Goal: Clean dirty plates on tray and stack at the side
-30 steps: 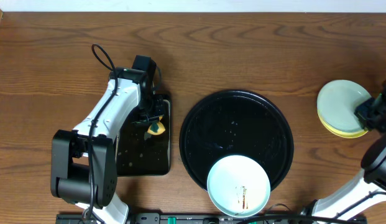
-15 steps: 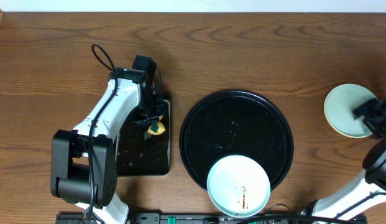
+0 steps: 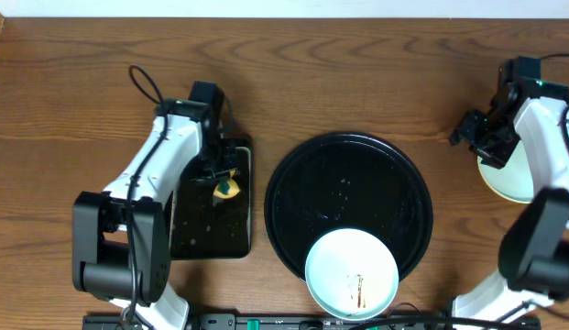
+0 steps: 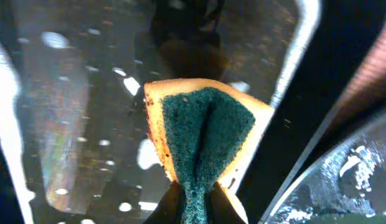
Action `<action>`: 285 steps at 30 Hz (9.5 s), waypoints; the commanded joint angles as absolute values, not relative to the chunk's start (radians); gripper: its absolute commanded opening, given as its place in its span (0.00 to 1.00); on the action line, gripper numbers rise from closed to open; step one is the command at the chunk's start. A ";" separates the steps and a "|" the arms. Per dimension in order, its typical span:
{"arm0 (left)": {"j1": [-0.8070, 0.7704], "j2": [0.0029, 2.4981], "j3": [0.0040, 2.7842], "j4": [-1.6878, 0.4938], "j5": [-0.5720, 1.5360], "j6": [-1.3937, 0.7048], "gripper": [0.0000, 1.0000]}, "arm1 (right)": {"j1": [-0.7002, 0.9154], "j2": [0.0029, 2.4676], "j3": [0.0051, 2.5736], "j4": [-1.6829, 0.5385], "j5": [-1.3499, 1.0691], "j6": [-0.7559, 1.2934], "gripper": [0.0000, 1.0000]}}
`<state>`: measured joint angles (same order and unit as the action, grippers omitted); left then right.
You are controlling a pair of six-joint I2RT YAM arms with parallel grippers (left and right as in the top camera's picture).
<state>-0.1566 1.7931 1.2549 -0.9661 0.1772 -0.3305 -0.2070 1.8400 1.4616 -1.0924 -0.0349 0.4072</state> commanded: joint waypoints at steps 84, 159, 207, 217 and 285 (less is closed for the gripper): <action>-0.020 1.801 1.110 -0.786 -0.018 -0.360 0.07 | 0.463 1.361 0.617 -0.813 -0.177 0.770 0.01; -0.654 1.768 1.028 -0.345 0.671 -0.452 0.07 | 0.311 1.560 0.621 -0.423 -0.263 0.800 0.02; -0.540 1.963 1.114 -0.757 -0.202 -0.667 0.07 | 0.307 1.560 0.621 -0.472 -0.278 0.776 0.02; -0.586 1.790 1.151 -0.652 0.155 -0.535 0.07 | 0.307 1.560 0.621 -0.472 -0.278 0.777 0.02; -0.445 1.981 1.183 -0.635 -0.133 -0.472 0.08 | 0.306 1.560 0.621 -0.543 -0.266 0.770 0.01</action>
<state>-0.5068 1.9408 1.2133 -0.5846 0.2951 -0.4835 0.3119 1.5372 0.6621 -0.4911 -0.3820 0.7799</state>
